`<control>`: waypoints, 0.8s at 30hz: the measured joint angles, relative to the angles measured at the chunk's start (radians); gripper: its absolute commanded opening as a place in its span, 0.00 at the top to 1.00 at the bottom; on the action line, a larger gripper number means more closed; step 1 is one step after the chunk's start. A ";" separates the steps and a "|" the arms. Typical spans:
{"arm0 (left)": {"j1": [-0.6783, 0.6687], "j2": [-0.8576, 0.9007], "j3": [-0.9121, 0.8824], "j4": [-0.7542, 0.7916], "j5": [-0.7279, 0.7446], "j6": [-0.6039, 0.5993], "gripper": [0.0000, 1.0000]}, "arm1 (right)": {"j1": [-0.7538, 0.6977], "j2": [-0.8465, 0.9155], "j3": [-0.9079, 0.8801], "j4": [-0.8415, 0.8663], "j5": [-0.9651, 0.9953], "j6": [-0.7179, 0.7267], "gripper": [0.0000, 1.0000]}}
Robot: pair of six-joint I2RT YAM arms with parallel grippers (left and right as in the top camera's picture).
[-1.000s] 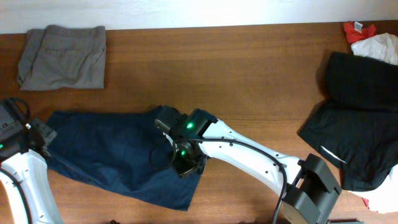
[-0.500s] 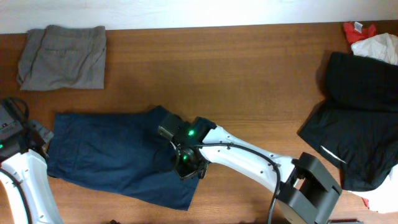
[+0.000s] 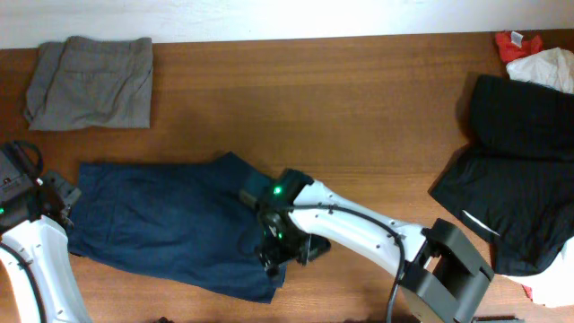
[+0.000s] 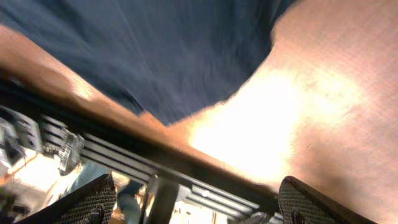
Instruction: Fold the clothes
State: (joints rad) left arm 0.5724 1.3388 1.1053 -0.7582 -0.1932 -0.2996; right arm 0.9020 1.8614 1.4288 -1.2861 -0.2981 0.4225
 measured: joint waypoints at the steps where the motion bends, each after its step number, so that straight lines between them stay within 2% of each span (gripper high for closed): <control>1: 0.000 0.000 0.000 -0.001 0.032 0.002 0.72 | -0.011 0.000 0.040 0.004 0.015 -0.001 0.32; 4: 0.000 0.007 0.000 -0.004 0.112 -0.003 0.79 | -0.046 0.000 0.120 0.069 0.038 -0.006 0.62; 5: 0.000 0.015 0.000 -0.010 0.142 -0.002 0.87 | -0.059 -0.001 0.134 0.100 0.044 -0.008 0.74; 6: 0.000 0.035 0.000 -0.019 0.179 -0.004 0.91 | -0.074 -0.002 0.140 0.141 0.049 -0.015 0.81; 9: -0.009 0.108 0.000 -0.043 0.259 -0.006 0.95 | -0.103 -0.002 0.134 0.230 0.059 -0.013 0.85; 13: -0.043 0.198 0.000 -0.066 0.296 -0.007 0.99 | -0.105 0.011 0.130 0.261 0.079 -0.014 0.88; 15: -0.056 0.245 0.000 -0.071 0.304 -0.006 0.99 | -0.105 0.035 0.130 0.277 0.092 -0.015 0.91; 24: -0.060 0.343 0.000 -0.072 0.279 -0.007 0.98 | -0.137 0.179 0.125 0.305 0.142 -0.015 0.92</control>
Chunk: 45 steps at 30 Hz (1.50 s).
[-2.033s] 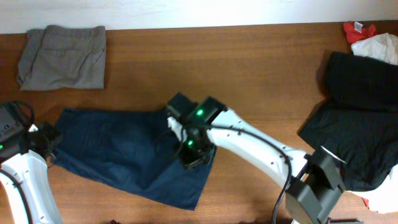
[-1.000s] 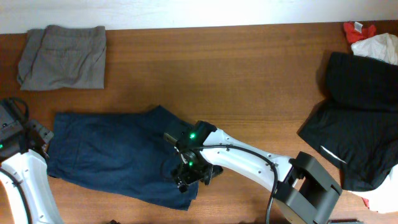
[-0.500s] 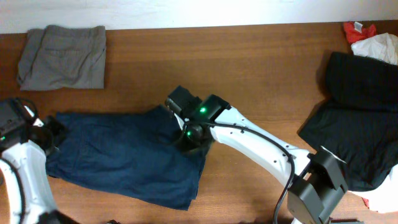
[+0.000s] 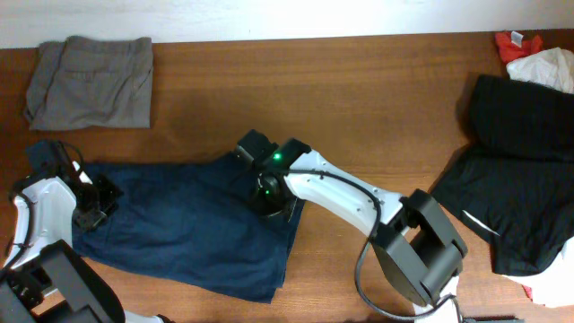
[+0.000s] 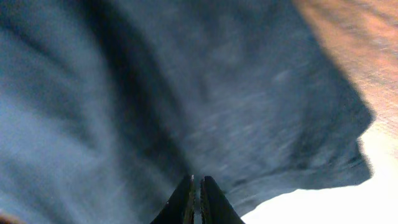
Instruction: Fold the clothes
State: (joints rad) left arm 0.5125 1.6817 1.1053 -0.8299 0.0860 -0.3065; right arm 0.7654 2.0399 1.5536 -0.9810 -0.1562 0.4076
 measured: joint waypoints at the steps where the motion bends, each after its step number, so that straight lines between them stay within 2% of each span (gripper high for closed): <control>1: 0.000 0.000 0.000 0.000 -0.009 0.000 0.98 | -0.018 0.011 0.000 0.001 0.003 0.000 0.96; 7: 0.000 0.000 0.000 -0.011 -0.063 0.000 0.99 | -0.132 0.103 -0.001 0.023 0.006 0.004 0.96; 12: 0.000 0.000 -0.014 0.005 -0.072 0.000 0.98 | -0.143 0.115 -0.001 0.066 0.006 0.002 0.96; 14: 0.000 0.000 -0.027 0.011 -0.079 0.000 0.85 | -0.143 0.115 -0.001 0.066 0.011 0.000 0.96; 17: 0.000 0.000 -0.030 0.012 -0.091 0.004 0.59 | -0.143 0.115 -0.001 0.061 0.046 -0.001 0.96; 19: 0.000 0.000 -0.031 0.015 -0.094 -0.001 0.52 | -0.151 0.115 -0.001 0.051 0.066 0.000 0.96; 25: 0.000 0.000 -0.031 0.015 -0.097 -0.005 0.51 | -0.274 0.115 0.000 0.044 0.079 -0.022 0.96; 29: 0.000 0.000 -0.031 0.015 -0.065 -0.008 0.52 | -0.421 0.115 0.007 0.013 0.090 -0.065 0.96; 32: 0.000 0.000 -0.031 0.017 -0.008 -0.009 0.52 | -0.554 0.119 0.048 -0.096 0.112 -0.087 0.96; 37: -0.017 -0.010 -0.032 0.044 0.098 -0.012 0.52 | -0.723 0.120 0.273 -0.333 0.035 -0.138 0.94; 39: -0.048 -0.043 -0.034 0.052 0.127 -0.012 0.52 | -0.740 0.095 0.336 -0.394 0.016 -0.148 0.86; 42: -0.128 -0.166 -0.035 0.068 0.157 -0.010 0.47 | -0.719 -0.028 0.404 -0.498 -0.015 -0.154 0.43; 43: -0.157 -0.201 -0.036 0.068 0.151 -0.002 0.47 | -0.703 -0.076 0.411 -0.531 -0.019 -0.168 0.37; 44: -0.190 -0.234 -0.036 0.068 0.145 0.000 0.48 | -0.683 -0.114 0.413 -0.555 -0.020 -0.172 0.36; 45: -0.242 -0.275 -0.036 0.069 0.140 0.001 0.51 | -0.643 -0.158 0.415 -0.578 -0.024 -0.177 0.40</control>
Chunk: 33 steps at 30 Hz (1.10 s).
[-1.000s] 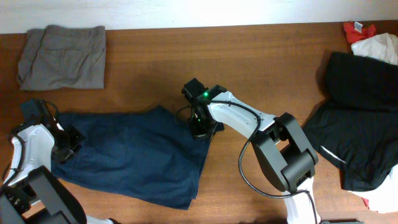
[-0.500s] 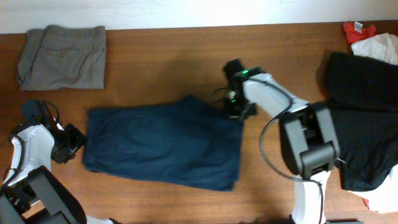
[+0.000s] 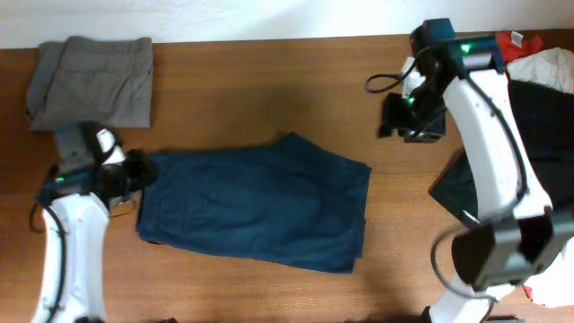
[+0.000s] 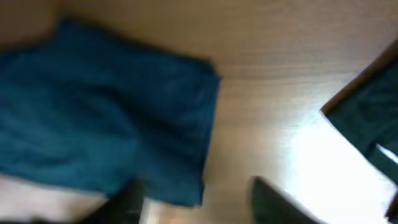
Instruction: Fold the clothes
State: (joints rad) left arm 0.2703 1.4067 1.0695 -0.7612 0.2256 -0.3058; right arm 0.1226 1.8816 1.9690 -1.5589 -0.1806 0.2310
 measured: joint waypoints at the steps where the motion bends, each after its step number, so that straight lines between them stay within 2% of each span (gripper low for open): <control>1: -0.034 -0.019 0.000 -0.001 -0.002 0.001 0.56 | 0.033 -0.018 0.005 -0.017 -0.003 -0.003 0.55; 2: -0.066 -0.028 0.000 -0.005 -0.006 0.003 0.59 | 0.061 -0.027 0.005 -0.025 -0.003 -0.003 0.69; 3: -0.095 -0.028 0.001 -0.019 -0.009 0.007 0.64 | 0.098 -0.031 0.002 -0.031 -0.006 -0.005 0.86; 4: -0.119 -0.021 0.001 -0.039 -0.013 0.011 0.68 | 0.142 -0.031 -0.017 -0.027 -0.005 0.003 0.96; 7: -0.196 0.036 0.001 -0.077 -0.021 0.033 0.80 | 0.265 -0.020 -0.134 0.035 0.002 0.052 0.96; 9: -0.235 0.080 0.001 -0.089 -0.026 0.045 0.92 | 0.316 -0.017 -0.220 0.116 0.011 0.094 0.96; 10: -0.248 0.100 0.001 -0.090 -0.026 0.047 0.94 | 0.345 -0.016 -0.280 0.175 0.017 0.123 0.96; 15: -0.271 0.229 0.001 -0.093 -0.081 0.060 0.94 | 0.449 -0.007 -0.558 0.443 0.021 0.235 0.94; 17: -0.262 0.260 0.001 -0.095 -0.129 0.055 0.94 | 0.453 -0.007 -0.597 0.472 0.021 0.243 0.89; 21: -0.213 0.316 0.000 -0.117 -0.234 0.028 0.94 | 0.449 -0.006 -0.791 0.593 0.022 0.274 0.81; 23: -0.186 0.322 0.000 -0.120 -0.267 0.020 0.94 | 0.449 -0.007 -0.862 0.646 0.018 0.293 0.82; 25: -0.163 0.322 0.000 -0.124 -0.309 0.014 0.96 | 0.447 -0.035 -0.898 0.680 0.018 0.319 0.96; 26: -0.154 0.322 0.000 -0.131 -0.328 0.010 0.99 | 0.447 -0.040 -0.906 0.681 0.021 0.333 0.96; 31: -0.113 0.321 0.000 -0.159 -0.395 -0.046 0.99 | 0.444 -0.050 -0.921 0.594 0.018 0.375 0.96; 32: -0.108 0.321 0.000 -0.159 -0.400 -0.053 0.99 | 0.444 -0.053 -0.924 0.573 0.018 0.378 0.94; 33: -0.104 0.317 0.000 -0.160 -0.405 -0.060 0.99 | 0.444 -0.066 -0.923 0.534 0.022 0.381 0.86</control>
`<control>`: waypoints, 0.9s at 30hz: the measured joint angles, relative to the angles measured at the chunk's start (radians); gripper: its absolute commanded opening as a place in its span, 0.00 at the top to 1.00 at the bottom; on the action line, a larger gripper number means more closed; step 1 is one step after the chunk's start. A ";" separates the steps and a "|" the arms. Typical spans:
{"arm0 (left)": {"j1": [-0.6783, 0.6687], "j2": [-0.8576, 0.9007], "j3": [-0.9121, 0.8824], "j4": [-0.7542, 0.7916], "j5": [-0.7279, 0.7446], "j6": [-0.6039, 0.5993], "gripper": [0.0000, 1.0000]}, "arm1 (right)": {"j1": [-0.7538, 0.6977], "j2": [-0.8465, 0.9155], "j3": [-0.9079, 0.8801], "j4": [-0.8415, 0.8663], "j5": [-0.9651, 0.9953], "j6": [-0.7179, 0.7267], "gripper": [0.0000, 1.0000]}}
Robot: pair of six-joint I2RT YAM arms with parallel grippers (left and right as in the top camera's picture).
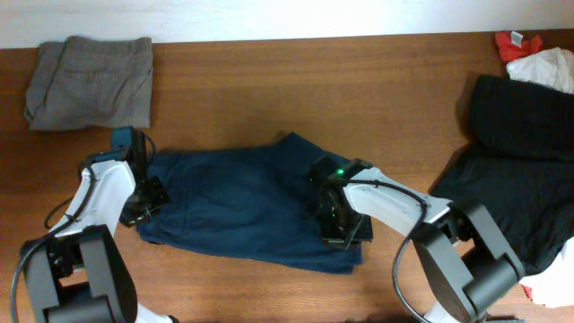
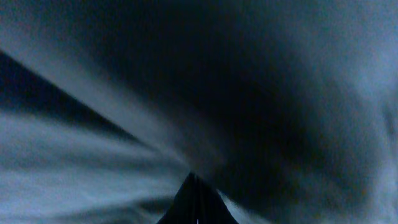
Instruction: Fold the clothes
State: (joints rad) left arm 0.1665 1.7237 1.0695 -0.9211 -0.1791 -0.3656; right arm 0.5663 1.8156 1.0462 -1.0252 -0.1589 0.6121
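Note:
Dark blue shorts [image 1: 242, 202] lie spread across the middle of the table. My right gripper [image 1: 341, 224] is down on their right part, close to the right edge. In the right wrist view its fingertips are pressed together at the right gripper [image 2: 194, 179], and creases in the blue shorts [image 2: 93, 168] fan out from the tips, so it is shut on the fabric. At the shorts' left edge sits my left gripper [image 1: 143, 199]; how its jaws stand does not show from above.
A folded grey garment [image 1: 90, 81] lies at the back left. A black garment [image 1: 516, 170] is spread at the right. Red cloth [image 1: 517, 42] and white cloth [image 1: 545, 67] sit in the back right corner. Bare wooden table [image 1: 296, 85] shows behind the shorts.
My right gripper was up at the back right near the black garment, clear of the shorts. Now it is down and shut on their right part. The left gripper has shifted slightly nearer along the left edge.
The shorts first lay at the front left, with my right gripper open at their near right corner. Then it was shut on fabric at their far right. Later the shorts lay mid-table with the right arm away. Now it grips them again.

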 measured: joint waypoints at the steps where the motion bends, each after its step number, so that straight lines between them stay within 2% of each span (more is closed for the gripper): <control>1: 0.000 -0.012 0.000 0.000 -0.003 -0.006 0.99 | 0.000 -0.024 0.004 -0.025 0.003 0.003 0.73; 2: -0.002 -0.030 0.000 0.000 -0.004 -0.010 0.98 | 0.000 -0.058 0.017 -0.050 0.007 0.007 0.22; 3: -0.007 -0.061 0.000 0.001 -0.002 -0.013 0.93 | 0.000 -0.113 0.047 -0.071 0.011 0.010 0.02; 4: -0.012 -0.097 0.000 0.002 0.007 -0.013 0.78 | 0.000 -0.159 0.082 -0.075 0.014 0.005 0.02; 5: -0.021 -0.136 0.000 0.004 0.024 -0.003 0.55 | 0.000 -0.200 0.116 -0.073 0.016 -0.002 0.02; 6: -0.031 -0.172 0.000 0.006 0.047 0.008 0.07 | 0.000 -0.236 0.150 -0.072 0.021 -0.011 0.02; 7: -0.047 -0.206 0.002 0.003 0.068 0.025 0.01 | 0.000 -0.277 0.187 -0.071 0.031 -0.021 0.02; 10: -0.100 -0.252 0.006 -0.005 0.121 0.060 0.01 | -0.002 -0.329 0.222 -0.144 0.080 -0.025 0.02; 14: -0.102 -0.222 0.006 -0.014 0.135 0.072 0.01 | -0.039 -0.322 0.193 -0.237 0.137 -0.003 0.02; 20: -0.053 -0.138 0.006 -0.038 0.138 0.079 0.01 | -0.145 -0.320 0.071 -0.227 0.177 0.015 0.02; 27: 0.078 -0.104 0.006 -0.036 0.116 0.066 0.01 | -0.146 -0.319 -0.103 -0.140 0.177 0.016 0.02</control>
State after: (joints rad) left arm 0.2443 1.6196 1.0760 -0.9573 -0.0631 -0.2993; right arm 0.4206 1.4971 0.9432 -1.1648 0.0185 0.6281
